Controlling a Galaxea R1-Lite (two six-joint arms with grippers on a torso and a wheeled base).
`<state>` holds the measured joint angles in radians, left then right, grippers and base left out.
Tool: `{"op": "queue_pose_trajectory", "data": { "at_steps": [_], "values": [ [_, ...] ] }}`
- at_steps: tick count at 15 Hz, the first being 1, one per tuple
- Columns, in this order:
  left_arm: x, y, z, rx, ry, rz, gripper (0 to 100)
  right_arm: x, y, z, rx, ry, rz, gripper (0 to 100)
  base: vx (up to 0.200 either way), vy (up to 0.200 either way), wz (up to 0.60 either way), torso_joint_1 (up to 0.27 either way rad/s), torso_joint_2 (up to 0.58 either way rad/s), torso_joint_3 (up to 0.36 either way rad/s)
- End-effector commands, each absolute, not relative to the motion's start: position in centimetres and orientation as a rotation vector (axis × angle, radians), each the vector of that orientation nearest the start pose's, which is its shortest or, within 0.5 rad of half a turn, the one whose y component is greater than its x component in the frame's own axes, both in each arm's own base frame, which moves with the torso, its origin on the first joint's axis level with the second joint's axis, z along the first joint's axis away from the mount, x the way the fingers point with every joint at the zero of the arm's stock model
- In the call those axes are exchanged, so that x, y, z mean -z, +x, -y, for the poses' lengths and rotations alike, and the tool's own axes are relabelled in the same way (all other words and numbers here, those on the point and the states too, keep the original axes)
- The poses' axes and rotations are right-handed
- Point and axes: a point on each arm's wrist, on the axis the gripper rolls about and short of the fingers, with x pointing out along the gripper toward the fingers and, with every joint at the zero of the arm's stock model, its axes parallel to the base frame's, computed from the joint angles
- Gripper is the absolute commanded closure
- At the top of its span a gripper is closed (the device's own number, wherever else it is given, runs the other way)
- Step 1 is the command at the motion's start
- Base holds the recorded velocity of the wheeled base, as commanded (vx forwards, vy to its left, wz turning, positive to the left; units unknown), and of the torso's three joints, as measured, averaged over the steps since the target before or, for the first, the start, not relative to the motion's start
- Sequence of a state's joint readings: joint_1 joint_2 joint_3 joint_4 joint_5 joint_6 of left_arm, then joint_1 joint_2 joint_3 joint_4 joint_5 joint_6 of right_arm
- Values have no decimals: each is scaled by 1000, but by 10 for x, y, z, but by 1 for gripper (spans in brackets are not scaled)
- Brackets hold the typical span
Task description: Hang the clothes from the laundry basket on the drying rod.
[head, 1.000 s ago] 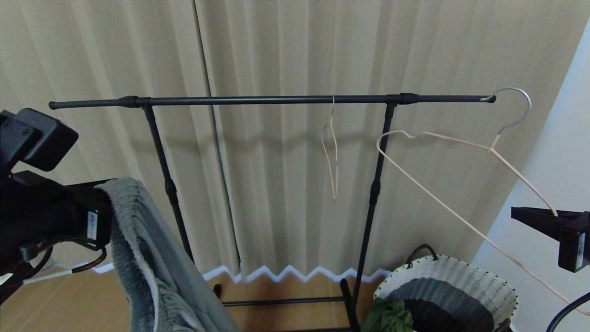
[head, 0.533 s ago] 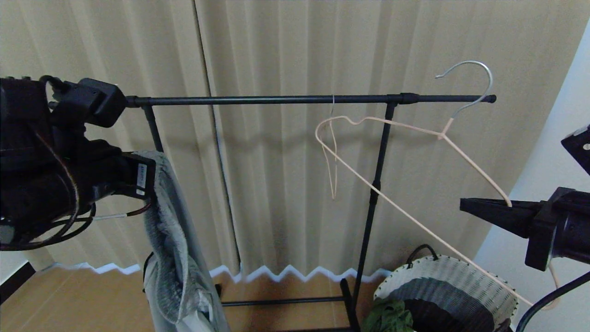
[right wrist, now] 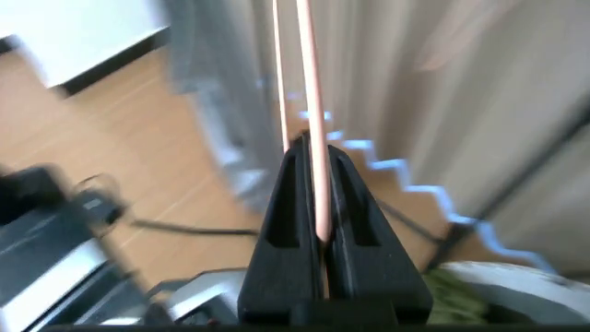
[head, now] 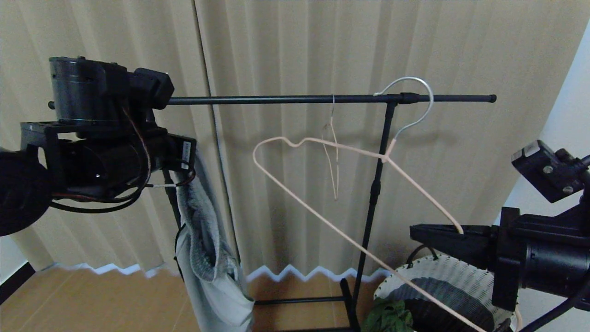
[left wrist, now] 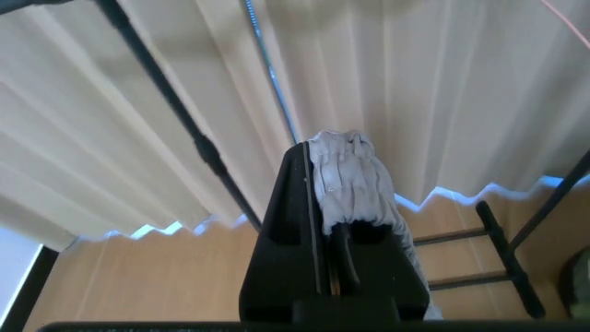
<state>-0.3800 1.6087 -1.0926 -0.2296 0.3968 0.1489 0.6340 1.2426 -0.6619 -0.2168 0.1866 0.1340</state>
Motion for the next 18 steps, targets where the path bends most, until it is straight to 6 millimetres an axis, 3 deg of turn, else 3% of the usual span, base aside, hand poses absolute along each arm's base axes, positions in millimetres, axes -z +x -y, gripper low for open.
{"op": "queue_pose_trajectory", "data": {
  "at_steps": [1,7,13,18],
  "values": [
    [-247,291,107,-2,261,-275,100,-213,144,-120,-819,35,-434,100,0,0,0,0,0,0],
    [-243,297,126,-35,233,-271,100,-202,147,-139,-878,8,-484,100,0,0,0,0,0,0],
    [-242,304,132,-28,230,-268,100,-197,153,-155,-914,-5,-490,100,0,0,0,0,0,0],
    [-242,301,132,-100,252,-270,100,-195,181,-179,-858,-17,-509,100,0,0,0,0,0,0]
  ]
}}
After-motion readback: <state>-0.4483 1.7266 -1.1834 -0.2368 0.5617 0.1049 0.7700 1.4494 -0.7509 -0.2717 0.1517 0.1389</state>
